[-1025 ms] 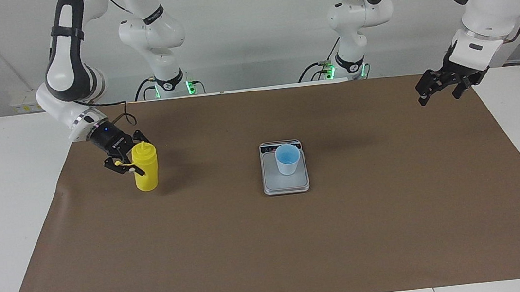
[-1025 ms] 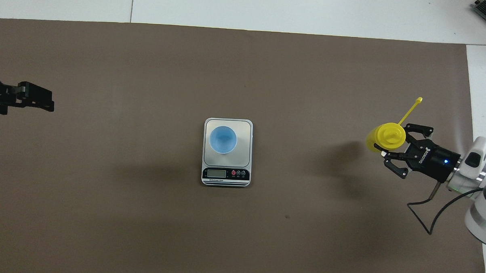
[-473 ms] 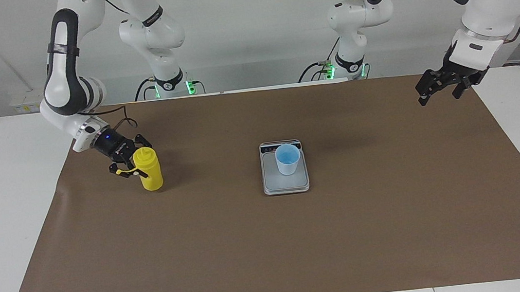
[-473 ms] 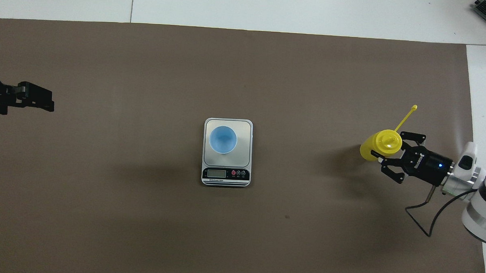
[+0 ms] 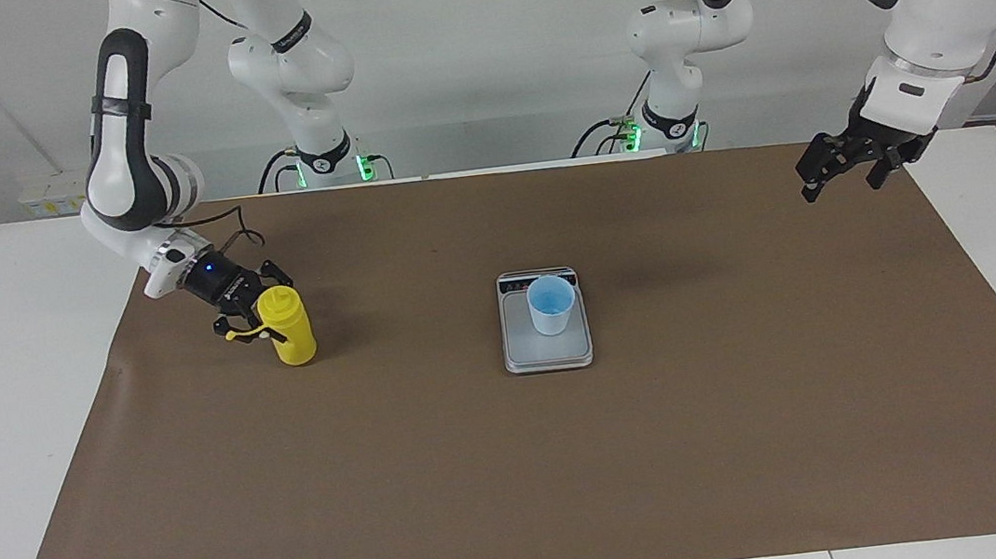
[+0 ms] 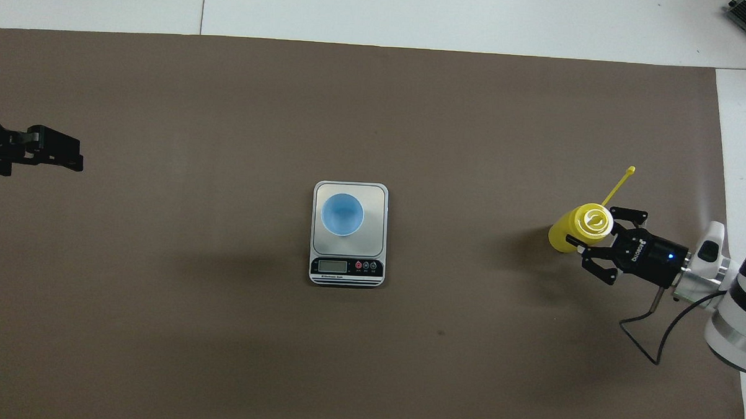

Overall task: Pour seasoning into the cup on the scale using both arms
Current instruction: 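Lower the yellow bottle onto the table beside the scale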

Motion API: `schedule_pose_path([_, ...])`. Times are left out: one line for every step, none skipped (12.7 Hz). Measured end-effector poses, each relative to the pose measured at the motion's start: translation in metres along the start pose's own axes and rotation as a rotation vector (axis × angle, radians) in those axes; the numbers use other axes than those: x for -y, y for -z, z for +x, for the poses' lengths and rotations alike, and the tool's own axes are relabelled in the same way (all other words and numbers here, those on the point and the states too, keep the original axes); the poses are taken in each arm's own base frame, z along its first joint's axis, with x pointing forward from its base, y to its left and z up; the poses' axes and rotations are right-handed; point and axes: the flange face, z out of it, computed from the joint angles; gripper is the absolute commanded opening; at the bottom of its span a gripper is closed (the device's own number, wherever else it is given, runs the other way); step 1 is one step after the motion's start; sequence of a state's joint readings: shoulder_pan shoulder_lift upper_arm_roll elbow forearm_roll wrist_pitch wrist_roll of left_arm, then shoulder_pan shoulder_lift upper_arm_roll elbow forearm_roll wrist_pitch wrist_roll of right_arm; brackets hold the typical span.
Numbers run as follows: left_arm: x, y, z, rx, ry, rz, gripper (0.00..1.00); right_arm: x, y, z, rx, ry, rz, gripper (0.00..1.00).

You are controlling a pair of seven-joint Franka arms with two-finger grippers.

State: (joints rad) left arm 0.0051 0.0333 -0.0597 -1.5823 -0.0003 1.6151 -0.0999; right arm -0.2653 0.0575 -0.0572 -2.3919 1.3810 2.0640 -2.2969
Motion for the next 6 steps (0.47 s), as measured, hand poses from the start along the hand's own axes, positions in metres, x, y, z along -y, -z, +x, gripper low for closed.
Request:
schedule_pose_path([0.0000,0.0000,0.0000,0.000,0.000,0.000,1.00,-0.0003,0.0005,-0.0011,0.000,-0.002,-0.001,0.64])
schedule_pose_path([0.0000,0.0000,0.0000,0.000,0.000,0.000,1.00,-0.0005,0.0009,-0.0017,0.000,-0.004,-0.002,0.73])
schedule_pose_path([0.0000,0.0000,0.0000,0.000,0.000,0.000,1.00,-0.0005,0.0009,-0.0018,0.000,-0.004,-0.002,0.85])
schedule_pose_path([0.0000,0.0000,0.0000,0.000,0.000,0.000,1.00,-0.0006,0.0010,-0.0016,0.000,-0.003,-0.002,0.98])
schedule_pose_path([0.0000,0.0000,0.0000,0.000,0.000,0.000,1.00,-0.0013,0.0015,-0.0011,0.000,-0.002,-0.004,1.00])
schedule_pose_path([0.0000,0.0000,0.0000,0.000,0.000,0.000,1.00,-0.0021,0.0023,-0.0008,0.000,-0.002,-0.006,1.00])
